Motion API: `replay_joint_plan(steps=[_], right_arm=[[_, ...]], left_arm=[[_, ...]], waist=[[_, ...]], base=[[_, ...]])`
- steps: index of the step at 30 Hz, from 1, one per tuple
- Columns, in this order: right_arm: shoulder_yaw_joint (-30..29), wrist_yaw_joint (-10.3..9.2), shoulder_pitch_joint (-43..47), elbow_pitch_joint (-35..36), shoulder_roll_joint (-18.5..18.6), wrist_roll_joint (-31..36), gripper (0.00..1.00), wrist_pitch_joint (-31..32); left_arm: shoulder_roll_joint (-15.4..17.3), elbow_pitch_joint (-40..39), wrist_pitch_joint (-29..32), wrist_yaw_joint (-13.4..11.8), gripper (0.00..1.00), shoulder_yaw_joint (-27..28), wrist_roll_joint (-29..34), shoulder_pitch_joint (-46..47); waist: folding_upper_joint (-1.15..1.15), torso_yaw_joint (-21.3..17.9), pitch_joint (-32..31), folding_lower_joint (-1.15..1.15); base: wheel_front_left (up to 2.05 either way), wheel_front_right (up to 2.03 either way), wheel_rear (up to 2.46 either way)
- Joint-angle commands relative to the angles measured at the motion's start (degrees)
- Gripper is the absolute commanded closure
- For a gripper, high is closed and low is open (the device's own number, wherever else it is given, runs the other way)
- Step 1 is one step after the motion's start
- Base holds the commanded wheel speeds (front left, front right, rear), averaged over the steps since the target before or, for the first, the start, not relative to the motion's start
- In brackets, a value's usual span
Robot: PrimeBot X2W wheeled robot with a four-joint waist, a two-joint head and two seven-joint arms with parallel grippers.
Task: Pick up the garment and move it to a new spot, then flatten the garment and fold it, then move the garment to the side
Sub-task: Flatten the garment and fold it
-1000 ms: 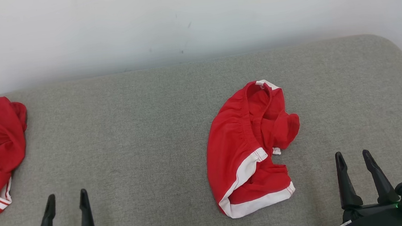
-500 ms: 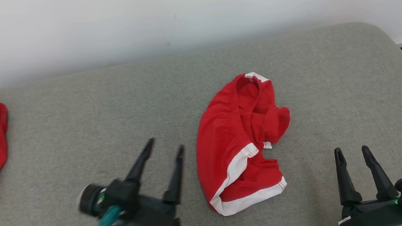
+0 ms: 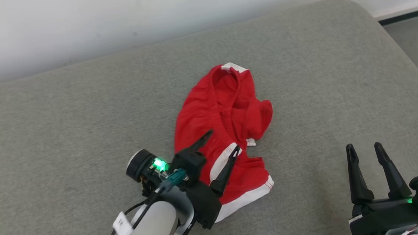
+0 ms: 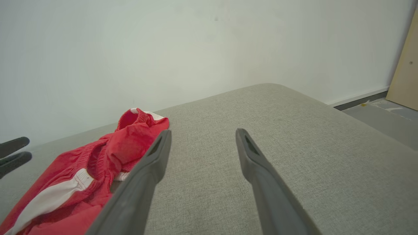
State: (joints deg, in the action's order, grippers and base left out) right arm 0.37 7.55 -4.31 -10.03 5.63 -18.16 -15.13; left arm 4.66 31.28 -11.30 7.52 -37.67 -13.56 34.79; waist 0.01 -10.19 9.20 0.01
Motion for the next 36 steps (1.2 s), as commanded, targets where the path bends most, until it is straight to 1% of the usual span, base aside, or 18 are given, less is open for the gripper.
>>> replay_joint_plan(steps=[1, 3, 5, 9, 13, 14, 15, 17, 23, 27, 29, 32, 36], right_arm=[[-0.1, -0.12, -0.5, 0.0, -0.2, -0.5, 0.00, 0.0], [0.0, -0.12, -0.8, -0.1, -0.3, -0.5, 0.00, 0.0], [0.0, -0.12, -1.2, -0.2, -0.4, -0.4, 0.00, 0.0], [-0.2, -0.12, -1.4, -0.2, -0.7, -0.5, 0.00, 0.0], [-0.6, -0.12, -1.5, -0.1, -0.8, -0.6, 0.00, 0.0], [-0.7, -0.12, -1.5, -0.1, -0.9, -0.5, 0.00, 0.0], [-0.7, -0.12, -1.6, -0.1, -0.9, -0.5, 0.00, 0.0], [-0.8, -0.12, -1.6, 0.0, -1.0, -0.3, 0.00, 0.0], [-1.2, -0.12, -1.2, 0.2, -1.2, 0.1, 0.00, 0.0], [-1.7, -0.12, -0.3, 0.2, -0.8, 0.2, 0.00, 0.0], [-1.7, -0.12, -0.1, 0.2, -0.5, 0.2, 0.00, 0.0], [-1.7, -0.12, 0.5, 0.4, -0.2, 0.5, 0.00, 0.0], [-1.8, -0.12, 0.9, 0.4, 0.1, 0.7, 0.00, 0.0]], left_arm=[[-0.1, 1.1, 0.4, -0.1, 0.00, -0.7, 0.1, 1.3], [-0.2, 3.7, 1.5, -0.1, 0.00, -2.4, 0.2, 2.8], [-0.6, 6.1, 2.2, -0.1, 0.00, -3.0, -0.3, 4.3], [-0.8, 11.2, 4.4, -0.4, 0.00, -4.4, 0.7, 6.2], [-1.2, 14.8, 5.2, -0.5, 0.00, -5.5, 0.9, 7.4], [-1.2, 15.5, 5.3, -0.7, 0.02, -5.8, 0.9, 7.7], [-1.2, 16.1, 5.1, -1.0, 0.57, -6.0, 1.2, 8.1], [-1.4, 17.1, 4.5, -1.3, 1.00, -6.1, 0.6, 8.4], [-1.6, 17.6, 1.2, -1.5, 1.00, -6.0, -1.1, 9.2], [-1.7, 14.6, -1.7, -2.1, 1.00, -4.4, -4.7, 9.5], [-1.8, 12.3, -2.6, -3.1, 1.00, -3.3, -6.8, 8.8], [-1.6, 9.2, -3.6, -5.3, 1.00, -1.1, -8.5, 7.3], [0.6, 4.6, -3.9, -8.2, 1.00, 3.0, -9.9, 3.8]], waist=[[-0.01, -1.7, 1.5, -0.01], [-0.01, -2.5, 1.9, -0.01], [-0.01, -3.2, 2.4, -0.01], [-0.01, -4.5, 3.1, -0.01], [-0.01, -5.1, 3.5, -0.01], [-0.01, -5.2, 3.6, -0.01], [-0.01, -5.3, 3.6, -0.01], [-0.01, -5.3, 3.6, -0.01], [-0.01, -4.4, 3.0, -0.01], [-0.01, -2.1, 2.1, -0.01], [-0.01, -0.4, 1.6, -0.01], [-0.01, 2.2, 1.0, -0.01], [-0.01, 5.4, 0.4, -0.01]], base=[[0.00, 0.00, 0.00], [0.00, 0.00, 0.00], [0.00, 0.00, 0.00], [0.00, 0.00, 0.00], [0.00, 0.00, 0.00], [0.00, 0.00, 0.00], [0.00, 0.00, 0.00], [0.00, 0.00, 0.00], [0.00, 0.00, 0.00], [0.00, 0.00, 0.00], [0.00, 0.00, 0.00], [0.00, 0.00, 0.00], [0.00, 0.00, 0.00]])
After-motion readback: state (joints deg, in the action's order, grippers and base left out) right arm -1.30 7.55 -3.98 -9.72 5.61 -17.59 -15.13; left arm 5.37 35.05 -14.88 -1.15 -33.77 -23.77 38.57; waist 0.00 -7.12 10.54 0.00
